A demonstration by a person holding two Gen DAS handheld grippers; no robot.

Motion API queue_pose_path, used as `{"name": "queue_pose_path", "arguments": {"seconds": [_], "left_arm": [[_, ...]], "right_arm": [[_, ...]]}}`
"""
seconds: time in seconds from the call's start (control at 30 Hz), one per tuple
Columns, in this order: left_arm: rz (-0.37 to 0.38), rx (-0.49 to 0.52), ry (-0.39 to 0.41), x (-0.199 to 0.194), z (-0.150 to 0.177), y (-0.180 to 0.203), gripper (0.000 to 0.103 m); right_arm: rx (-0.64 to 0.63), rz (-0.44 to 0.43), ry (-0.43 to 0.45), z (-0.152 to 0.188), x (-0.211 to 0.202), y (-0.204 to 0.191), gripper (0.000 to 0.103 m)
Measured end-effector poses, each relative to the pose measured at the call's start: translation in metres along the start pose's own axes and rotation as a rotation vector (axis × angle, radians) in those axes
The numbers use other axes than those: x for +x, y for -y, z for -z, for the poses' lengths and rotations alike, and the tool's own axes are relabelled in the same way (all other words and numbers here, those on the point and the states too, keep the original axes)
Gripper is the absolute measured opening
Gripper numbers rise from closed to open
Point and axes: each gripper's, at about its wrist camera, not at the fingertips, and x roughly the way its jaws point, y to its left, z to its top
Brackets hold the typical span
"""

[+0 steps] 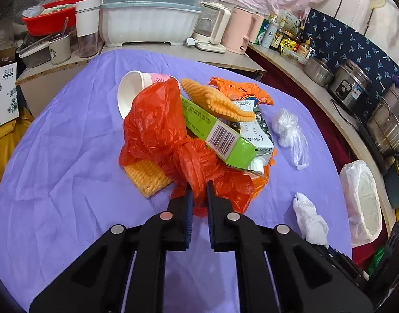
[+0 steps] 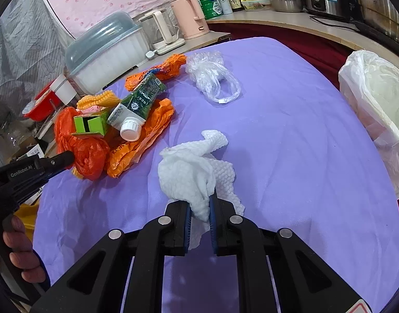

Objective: Collect trash
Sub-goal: 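Carry tissue and orange bag over the bin and open both tools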

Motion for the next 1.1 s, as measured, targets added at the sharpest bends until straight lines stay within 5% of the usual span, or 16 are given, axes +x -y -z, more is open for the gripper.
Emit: {"name": "queue_pose_path", "arguments": {"seconds": [0.53,0.8,1.1], "left_arm": [[0.057,0.079,0.187,-0.103,-0.008,0.033,0.008],[0.181,0.206,0.219,-0.133,-0.008,0.105,0.008],[0.341,0.37,0.155,-0.123,0.008,0.214,0.008]], "right_arm": [[0.01,-0.037,0.145,-0.018,-0.073,0.009,0.011],[0.031,-0.017,0.276,-0.037,-0.132,0.038,0.011],[0.112,0.086,0.375,-0.05,-0.182,0.117,0.011]]}}
